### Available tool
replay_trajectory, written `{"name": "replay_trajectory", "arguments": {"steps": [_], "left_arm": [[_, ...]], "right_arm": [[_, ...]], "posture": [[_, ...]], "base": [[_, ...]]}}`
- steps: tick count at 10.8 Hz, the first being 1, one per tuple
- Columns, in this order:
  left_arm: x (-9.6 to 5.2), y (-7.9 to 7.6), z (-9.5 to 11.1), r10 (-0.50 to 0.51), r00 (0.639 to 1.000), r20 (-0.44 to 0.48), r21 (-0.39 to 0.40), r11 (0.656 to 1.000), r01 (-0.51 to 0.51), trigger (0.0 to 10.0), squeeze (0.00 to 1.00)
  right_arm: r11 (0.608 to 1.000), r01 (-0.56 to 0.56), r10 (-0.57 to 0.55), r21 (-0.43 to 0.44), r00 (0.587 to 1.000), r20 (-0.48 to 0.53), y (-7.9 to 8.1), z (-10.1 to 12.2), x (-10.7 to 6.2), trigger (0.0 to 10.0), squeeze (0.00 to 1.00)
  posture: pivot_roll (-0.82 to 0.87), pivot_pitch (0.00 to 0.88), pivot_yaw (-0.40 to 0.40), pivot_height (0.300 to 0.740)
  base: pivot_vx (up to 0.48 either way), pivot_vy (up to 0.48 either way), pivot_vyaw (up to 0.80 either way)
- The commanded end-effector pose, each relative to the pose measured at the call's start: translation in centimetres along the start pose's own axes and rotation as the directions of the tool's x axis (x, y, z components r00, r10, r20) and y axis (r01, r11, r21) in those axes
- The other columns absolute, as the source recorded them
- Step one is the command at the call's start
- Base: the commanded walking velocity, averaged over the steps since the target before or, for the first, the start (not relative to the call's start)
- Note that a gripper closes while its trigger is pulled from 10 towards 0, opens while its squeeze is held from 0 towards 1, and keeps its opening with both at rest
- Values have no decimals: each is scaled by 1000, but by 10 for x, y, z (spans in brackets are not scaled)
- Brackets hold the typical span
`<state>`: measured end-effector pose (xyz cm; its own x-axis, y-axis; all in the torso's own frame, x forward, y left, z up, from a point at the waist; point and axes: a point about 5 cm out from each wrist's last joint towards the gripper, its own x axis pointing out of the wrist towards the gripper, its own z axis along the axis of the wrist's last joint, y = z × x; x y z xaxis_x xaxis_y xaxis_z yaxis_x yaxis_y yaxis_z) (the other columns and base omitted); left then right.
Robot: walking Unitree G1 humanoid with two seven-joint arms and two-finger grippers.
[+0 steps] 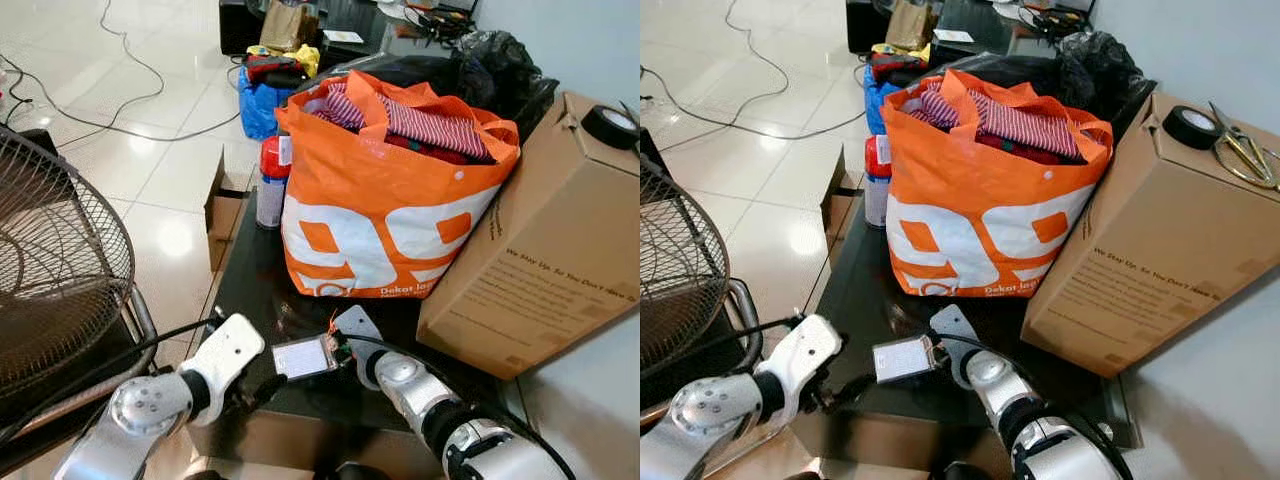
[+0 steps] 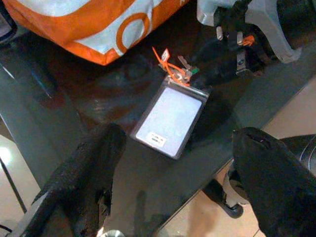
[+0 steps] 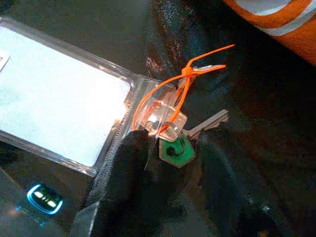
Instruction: Hang keys on a hook
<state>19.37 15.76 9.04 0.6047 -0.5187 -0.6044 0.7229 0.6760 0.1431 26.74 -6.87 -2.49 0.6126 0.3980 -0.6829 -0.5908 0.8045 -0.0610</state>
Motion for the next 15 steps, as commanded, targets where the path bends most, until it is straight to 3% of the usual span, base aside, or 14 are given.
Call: {"name": "replay_trajectory", "arguments": {"steps": [1,2,10,12,14,15], "left_arm": [[-3,-1,4,8,1000,13,8,1000,-8,10000,0],[-3,-2,4,9,1000,11,3,1000,-9,10000,0],[1,-3,3,-2,1000,4,3,1000,2,10000,0],[8,-3,6,-11,1000,14,15,1000,11,10000,0],[16,-1,15,-11,998,59,22,1000,10,10000,0],[23,1,21,-12,996,87,26,1000,9,10000,0]], "right_arm": [[1000,12,-12,1,1000,-4,-5,-1,-1,1098,0],[1000,6,-6,1,1000,2,-5,0,-1,0,0],[1000,-10,10,-20,1000,-5,-8,-6,-3,0,0],[1000,11,-11,-11,999,32,-19,3,-4,0,0],[999,-11,15,-30,989,148,-39,29,-12,0,0],[997,-53,64,-63,980,187,-51,42,-25,0,0]], "posture": [[8,59,-197,740],[7,62,-199,740],[-3,50,-192,740],[-18,1,-179,740],[-35,0,-162,740],[-57,0,-142,740]], "base": [[0,0,0],[0,0,0],[0,0,0],[0,0,0],[0,0,0],[0,0,0]]}}
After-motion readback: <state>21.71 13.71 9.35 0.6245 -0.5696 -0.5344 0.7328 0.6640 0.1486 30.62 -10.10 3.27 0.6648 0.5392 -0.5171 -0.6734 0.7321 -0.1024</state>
